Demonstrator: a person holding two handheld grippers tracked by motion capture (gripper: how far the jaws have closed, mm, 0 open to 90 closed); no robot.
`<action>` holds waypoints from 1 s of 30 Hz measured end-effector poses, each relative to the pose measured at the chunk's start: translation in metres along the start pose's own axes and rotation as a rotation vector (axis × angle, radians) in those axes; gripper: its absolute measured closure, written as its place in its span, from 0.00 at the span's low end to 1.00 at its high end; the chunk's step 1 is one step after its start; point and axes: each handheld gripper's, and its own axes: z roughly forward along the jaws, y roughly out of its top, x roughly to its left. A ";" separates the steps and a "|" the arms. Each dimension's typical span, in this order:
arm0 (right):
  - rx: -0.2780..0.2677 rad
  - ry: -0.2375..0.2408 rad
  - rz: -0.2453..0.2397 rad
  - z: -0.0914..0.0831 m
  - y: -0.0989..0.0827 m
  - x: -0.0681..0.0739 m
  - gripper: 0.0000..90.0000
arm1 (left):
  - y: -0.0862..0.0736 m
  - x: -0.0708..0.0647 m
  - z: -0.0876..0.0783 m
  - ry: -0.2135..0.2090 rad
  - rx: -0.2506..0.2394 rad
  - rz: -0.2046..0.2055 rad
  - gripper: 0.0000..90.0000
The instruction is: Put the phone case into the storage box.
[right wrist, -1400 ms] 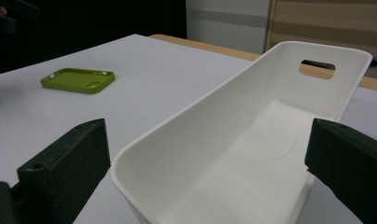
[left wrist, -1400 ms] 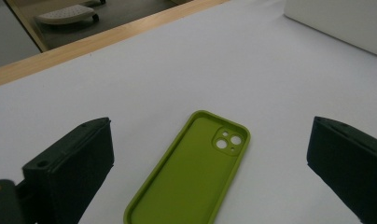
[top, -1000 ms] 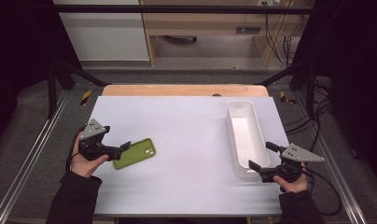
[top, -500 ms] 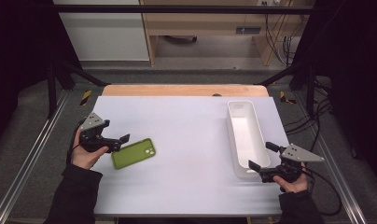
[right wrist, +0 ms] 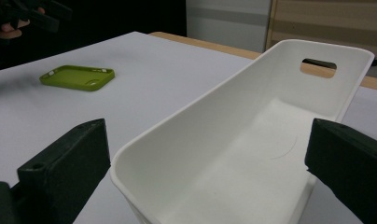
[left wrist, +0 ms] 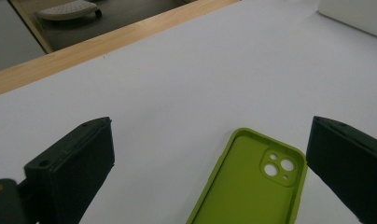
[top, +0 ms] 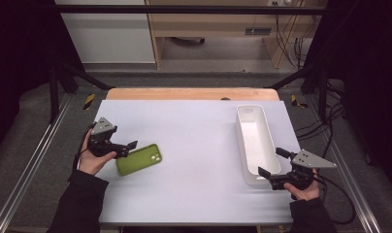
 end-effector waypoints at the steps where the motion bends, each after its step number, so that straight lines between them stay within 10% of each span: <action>1: 0.000 -0.001 -0.003 0.000 0.000 0.000 0.01 | 0.000 0.000 0.001 -0.001 0.003 0.003 0.01; 30: 0.006 0.000 -0.001 0.001 0.000 0.000 0.01 | -0.016 0.004 0.031 -0.003 0.156 0.036 0.01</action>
